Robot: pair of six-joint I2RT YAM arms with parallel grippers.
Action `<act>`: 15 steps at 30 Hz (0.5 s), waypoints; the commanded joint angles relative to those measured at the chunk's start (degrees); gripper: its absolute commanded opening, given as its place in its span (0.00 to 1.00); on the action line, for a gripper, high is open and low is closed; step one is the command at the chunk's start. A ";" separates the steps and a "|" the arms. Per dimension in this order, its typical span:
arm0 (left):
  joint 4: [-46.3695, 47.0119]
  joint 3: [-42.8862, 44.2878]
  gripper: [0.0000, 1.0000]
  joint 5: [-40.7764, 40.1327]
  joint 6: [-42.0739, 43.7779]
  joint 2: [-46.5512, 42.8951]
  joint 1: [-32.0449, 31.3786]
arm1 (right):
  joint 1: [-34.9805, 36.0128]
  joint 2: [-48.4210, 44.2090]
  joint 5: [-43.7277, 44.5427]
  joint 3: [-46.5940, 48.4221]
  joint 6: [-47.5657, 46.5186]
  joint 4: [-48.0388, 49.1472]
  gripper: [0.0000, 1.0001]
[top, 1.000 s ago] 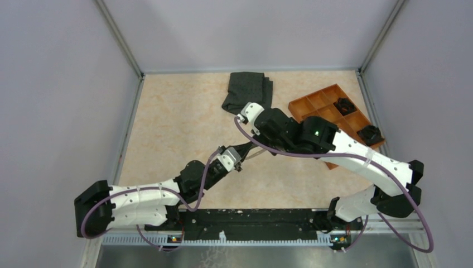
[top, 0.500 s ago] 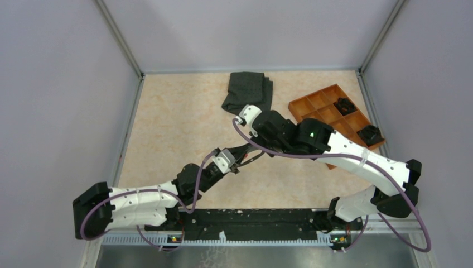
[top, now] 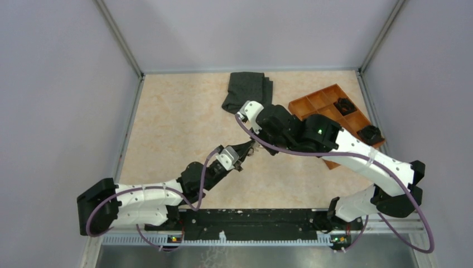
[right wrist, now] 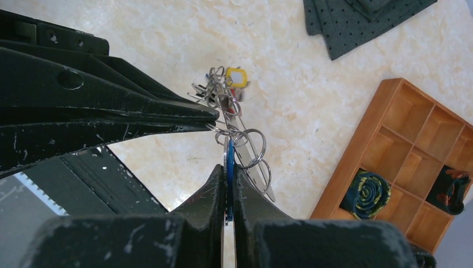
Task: Remove the keys from the keyring
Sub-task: Remove the key from the keyring.
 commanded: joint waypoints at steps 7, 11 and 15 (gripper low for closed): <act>2.98 3.00 0.12 1.13 -0.23 1.59 0.30 | 0.64 0.23 1.26 3.79 0.36 0.20 0.00; 2.54 3.42 0.12 2.58 -0.23 1.48 0.30 | 0.75 0.34 1.16 3.79 0.55 0.29 0.00; 2.37 3.70 0.15 2.93 -0.24 1.58 0.28 | 0.85 0.55 1.05 3.87 0.54 0.29 0.00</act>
